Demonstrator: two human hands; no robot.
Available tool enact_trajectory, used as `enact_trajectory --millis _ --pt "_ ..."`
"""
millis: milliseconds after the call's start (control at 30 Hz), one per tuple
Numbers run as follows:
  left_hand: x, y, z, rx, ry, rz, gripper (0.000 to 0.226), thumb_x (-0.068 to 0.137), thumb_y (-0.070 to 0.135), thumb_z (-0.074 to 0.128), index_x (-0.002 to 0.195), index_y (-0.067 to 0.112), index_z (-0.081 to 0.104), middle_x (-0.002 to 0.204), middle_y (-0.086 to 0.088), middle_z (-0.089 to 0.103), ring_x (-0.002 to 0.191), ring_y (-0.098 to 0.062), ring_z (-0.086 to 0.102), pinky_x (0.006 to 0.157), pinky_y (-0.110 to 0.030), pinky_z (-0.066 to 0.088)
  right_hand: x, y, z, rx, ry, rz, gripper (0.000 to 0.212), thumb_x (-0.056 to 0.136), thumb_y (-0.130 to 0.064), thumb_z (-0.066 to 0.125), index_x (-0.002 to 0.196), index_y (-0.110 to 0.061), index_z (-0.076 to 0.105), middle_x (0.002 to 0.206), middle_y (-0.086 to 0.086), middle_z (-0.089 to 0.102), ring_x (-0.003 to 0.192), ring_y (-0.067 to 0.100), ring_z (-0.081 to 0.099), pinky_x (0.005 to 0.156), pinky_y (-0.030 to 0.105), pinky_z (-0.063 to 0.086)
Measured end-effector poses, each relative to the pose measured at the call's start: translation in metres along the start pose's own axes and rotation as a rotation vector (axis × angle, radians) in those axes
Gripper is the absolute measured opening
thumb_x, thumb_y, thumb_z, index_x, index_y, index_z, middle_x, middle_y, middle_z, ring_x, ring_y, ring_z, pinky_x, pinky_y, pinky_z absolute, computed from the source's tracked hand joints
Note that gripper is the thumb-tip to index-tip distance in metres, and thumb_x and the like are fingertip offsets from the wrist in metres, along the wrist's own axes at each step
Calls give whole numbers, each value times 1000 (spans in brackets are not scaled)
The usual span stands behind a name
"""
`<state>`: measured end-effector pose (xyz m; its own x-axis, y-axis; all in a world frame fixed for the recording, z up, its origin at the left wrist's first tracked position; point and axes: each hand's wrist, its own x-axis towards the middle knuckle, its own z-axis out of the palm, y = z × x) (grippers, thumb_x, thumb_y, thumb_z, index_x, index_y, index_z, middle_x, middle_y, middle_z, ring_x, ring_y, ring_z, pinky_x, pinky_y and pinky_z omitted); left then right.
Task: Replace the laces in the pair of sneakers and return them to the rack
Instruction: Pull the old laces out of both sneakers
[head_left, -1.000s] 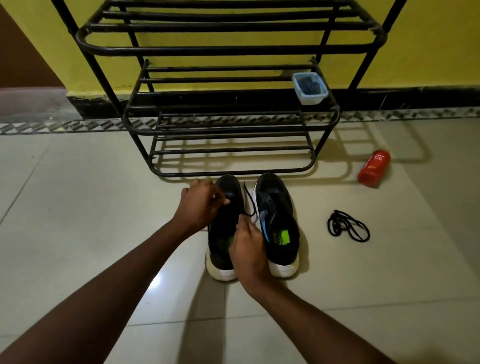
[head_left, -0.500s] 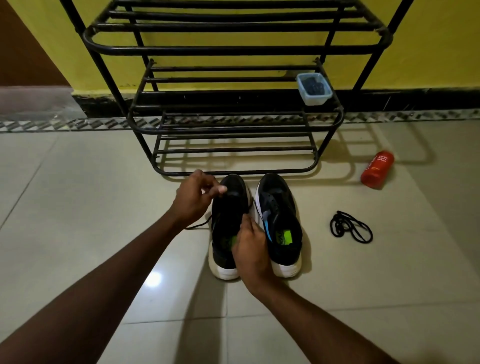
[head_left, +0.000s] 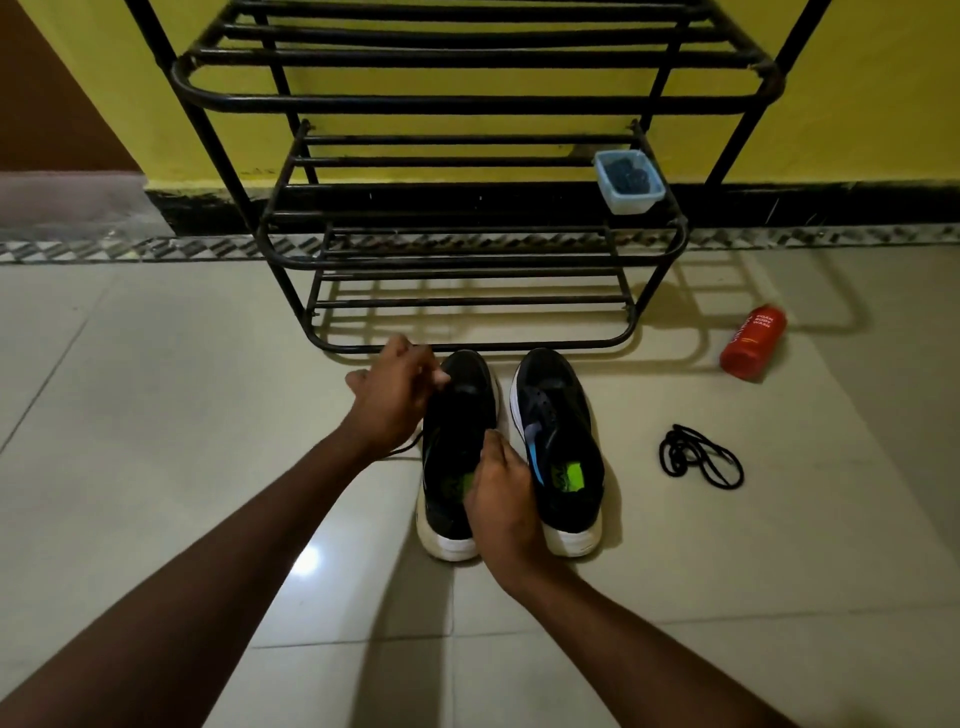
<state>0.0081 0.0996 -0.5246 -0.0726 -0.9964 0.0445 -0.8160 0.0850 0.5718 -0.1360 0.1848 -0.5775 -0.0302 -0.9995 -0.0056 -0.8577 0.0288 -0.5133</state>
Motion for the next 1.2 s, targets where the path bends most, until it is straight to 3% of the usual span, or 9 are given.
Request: enact_trajectory --millis 67,133,333,400,500,633,700,967,1200 --pt "1 -1 -7 -479 75 -144 18 105 28 50 93 17 59 100 4 68 96 -17 66 93 -48 49 0 2 0 18 16 22 58 85 1 63 141 3 49 132 20 61 120 33 61 106 35 48" --pt "1 -3 -14 -629 113 -233 26 107 27 47 97 6 58 94 -1 74 97 -19 72 93 -44 54 1 1 0 20 30 19 58 83 2 66 139 3 52 130 20 63 118 34 62 104 36 50" --pt "-17 -22 -19 -1 -50 -215 19 79 33 62 94 22 66 111 5 61 108 -20 55 92 -45 31 4 -2 -12 130 6 16 49 96 -8 54 145 -4 47 144 13 53 131 26 52 114 30 39" --pt "-28 -24 -15 -68 -215 -94 56 60 35 61 116 29 60 134 6 51 129 -19 41 99 -45 27 5 -5 -18 156 0 4 50 95 -5 56 144 -4 48 145 12 53 132 25 51 115 29 38" --pt "-40 -29 1 0 -347 61 91 64 48 65 149 35 35 160 10 28 149 -15 16 111 -50 18 8 -8 -24 176 -2 -18 51 92 -2 57 142 -7 51 143 10 54 130 24 52 112 26 38" --pt "-52 -37 25 188 -360 120 98 76 75 32 160 31 9 169 11 6 155 -14 -1 118 -56 12 17 -13 -31 118 -45 -78 56 93 -8 58 148 -16 46 146 2 46 133 19 44 111 20 27" --pt "-60 -37 34 187 -342 85 95 75 71 21 160 34 0 169 15 -3 155 -13 -4 116 -60 10 28 -15 -33 54 -97 -131 55 92 -8 56 145 -18 48 140 3 46 128 21 46 107 30 41" --pt "-70 -27 45 121 -261 -35 94 73 66 18 159 34 1 168 13 8 155 -13 -1 115 -63 7 57 -18 -38 -195 -113 -236 26 95 -15 53 119 -15 62 115 10 57 106 29 58 84 41 55" --pt "-68 -26 45 241 -274 -31 97 72 68 14 159 29 0 167 10 10 155 -14 -2 115 -65 8 69 -14 -43 418 92 182 12 90 -3 61 85 -13 60 86 1 63 82 17 59 64 22 40"
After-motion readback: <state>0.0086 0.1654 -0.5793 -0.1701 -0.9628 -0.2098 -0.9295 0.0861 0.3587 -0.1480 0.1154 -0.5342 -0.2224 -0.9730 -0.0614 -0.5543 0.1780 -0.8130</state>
